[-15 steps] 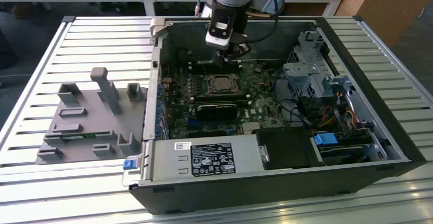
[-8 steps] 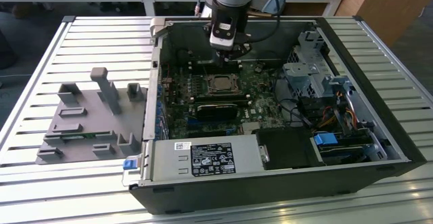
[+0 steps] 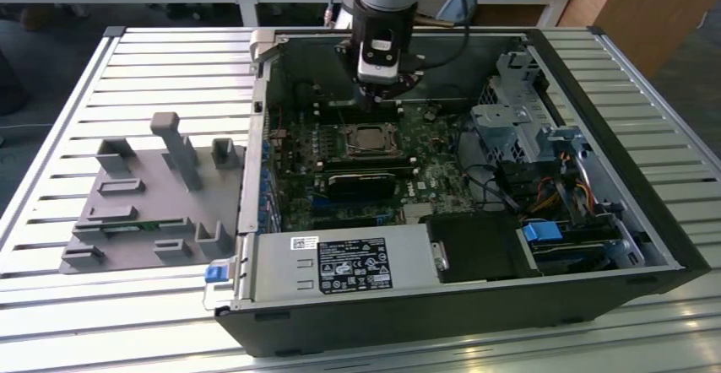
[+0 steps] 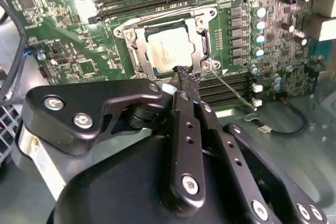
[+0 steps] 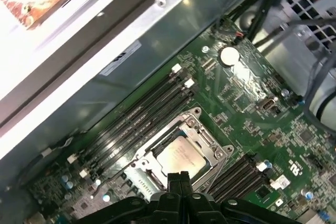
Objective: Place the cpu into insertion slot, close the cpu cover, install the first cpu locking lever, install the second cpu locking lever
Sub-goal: 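Install the first cpu locking lever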
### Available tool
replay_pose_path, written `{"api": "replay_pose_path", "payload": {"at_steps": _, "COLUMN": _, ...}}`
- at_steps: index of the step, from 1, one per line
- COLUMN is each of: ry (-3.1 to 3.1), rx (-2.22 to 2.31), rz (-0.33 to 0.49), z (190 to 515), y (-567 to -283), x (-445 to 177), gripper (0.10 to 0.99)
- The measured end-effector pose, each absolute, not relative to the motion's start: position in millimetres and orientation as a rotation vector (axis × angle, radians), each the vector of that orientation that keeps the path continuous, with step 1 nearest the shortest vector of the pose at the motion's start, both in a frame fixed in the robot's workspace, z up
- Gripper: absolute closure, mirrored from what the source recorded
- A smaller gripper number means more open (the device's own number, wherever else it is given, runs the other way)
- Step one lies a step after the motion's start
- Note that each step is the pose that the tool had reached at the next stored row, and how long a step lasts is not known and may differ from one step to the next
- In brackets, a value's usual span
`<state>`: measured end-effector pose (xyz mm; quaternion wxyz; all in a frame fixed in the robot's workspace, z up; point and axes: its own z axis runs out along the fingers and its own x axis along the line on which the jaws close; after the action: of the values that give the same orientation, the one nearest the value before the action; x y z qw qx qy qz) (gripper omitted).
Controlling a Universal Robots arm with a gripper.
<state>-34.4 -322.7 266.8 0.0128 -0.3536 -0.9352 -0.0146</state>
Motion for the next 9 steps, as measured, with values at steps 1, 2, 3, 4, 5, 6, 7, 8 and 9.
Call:
{"api": "replay_pose_path", "payload": {"at_steps": 1, "ry": -2.923, "rx": -1.077, "rz": -0.045, "z": 266.8, "y": -322.7, "x": -34.4, "gripper": 0.980}}
{"api": "replay_pose_path", "payload": {"at_steps": 2, "ry": -2.932, "rx": -1.051, "rz": -0.045, "z": 266.7, "y": -322.7, "x": -34.4, "gripper": 0.980}}
{"api": "replay_pose_path", "payload": {"at_steps": 3, "ry": -2.942, "rx": -1.025, "rz": -0.045, "z": 266.7, "y": -322.7, "x": -34.4, "gripper": 0.980}}
{"api": "replay_pose_path", "payload": {"at_steps": 4, "ry": -2.951, "rx": -0.996, "rz": -0.044, "z": 266.7, "y": -322.7, "x": -34.4, "gripper": 0.980}}
{"api": "replay_pose_path", "payload": {"at_steps": 5, "ry": -2.960, "rx": -0.969, "rz": -0.044, "z": 266.7, "y": -322.7, "x": -34.4, "gripper": 0.980}}
{"api": "replay_pose_path", "payload": {"at_steps": 6, "ry": -2.968, "rx": -0.942, "rz": -0.043, "z": 266.7, "y": -322.7, "x": -34.4, "gripper": 0.980}}
{"api": "replay_pose_path", "payload": {"at_steps": 7, "ry": -2.976, "rx": -0.916, "rz": -0.043, "z": 266.7, "y": -322.7, "x": -34.4, "gripper": 0.980}}
{"api": "replay_pose_path", "payload": {"at_steps": 8, "ry": -2.984, "rx": -0.889, "rz": -0.042, "z": 266.7, "y": -322.7, "x": -34.4, "gripper": 0.980}}
{"api": "replay_pose_path", "payload": {"at_steps": 9, "ry": -2.992, "rx": -0.862, "rz": -0.042, "z": 266.6, "y": -322.7, "x": -34.4, "gripper": 0.980}}
